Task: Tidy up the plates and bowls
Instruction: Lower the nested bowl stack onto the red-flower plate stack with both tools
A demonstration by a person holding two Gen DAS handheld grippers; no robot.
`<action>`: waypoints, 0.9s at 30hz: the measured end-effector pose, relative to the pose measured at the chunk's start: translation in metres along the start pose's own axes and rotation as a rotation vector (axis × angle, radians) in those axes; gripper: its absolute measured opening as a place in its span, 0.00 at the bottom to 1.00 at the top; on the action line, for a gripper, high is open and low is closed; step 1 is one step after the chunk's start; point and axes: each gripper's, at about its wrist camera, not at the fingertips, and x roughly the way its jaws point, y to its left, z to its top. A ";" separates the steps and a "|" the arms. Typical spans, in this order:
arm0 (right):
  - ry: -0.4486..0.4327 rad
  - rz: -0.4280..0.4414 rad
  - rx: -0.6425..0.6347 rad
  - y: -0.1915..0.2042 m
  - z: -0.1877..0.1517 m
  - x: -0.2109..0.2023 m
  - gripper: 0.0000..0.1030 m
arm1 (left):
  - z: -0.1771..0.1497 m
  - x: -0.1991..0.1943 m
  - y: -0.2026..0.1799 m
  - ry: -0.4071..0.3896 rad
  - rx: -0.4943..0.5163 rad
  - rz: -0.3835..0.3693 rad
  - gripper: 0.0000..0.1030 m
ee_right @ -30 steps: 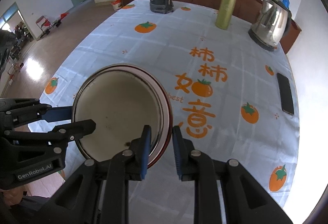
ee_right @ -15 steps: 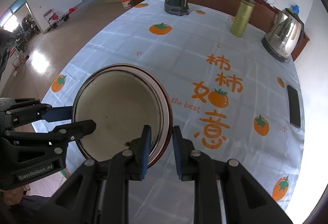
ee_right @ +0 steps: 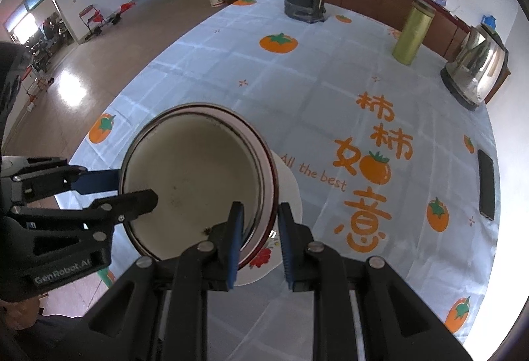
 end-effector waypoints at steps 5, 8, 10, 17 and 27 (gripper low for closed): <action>0.016 0.001 -0.002 -0.002 0.000 0.007 0.20 | -0.001 0.004 0.000 0.009 0.000 0.001 0.35; 0.027 0.002 0.001 -0.003 -0.001 0.011 0.20 | -0.001 0.007 0.000 0.017 0.002 0.003 0.35; 0.032 0.002 0.002 -0.003 -0.001 0.013 0.20 | -0.001 0.010 0.000 0.024 0.002 0.002 0.35; 0.048 0.006 0.006 -0.005 -0.002 0.019 0.20 | -0.002 0.016 0.000 0.039 0.001 0.003 0.35; 0.065 0.006 0.003 -0.006 -0.002 0.025 0.20 | -0.002 0.021 0.002 0.058 -0.003 -0.003 0.35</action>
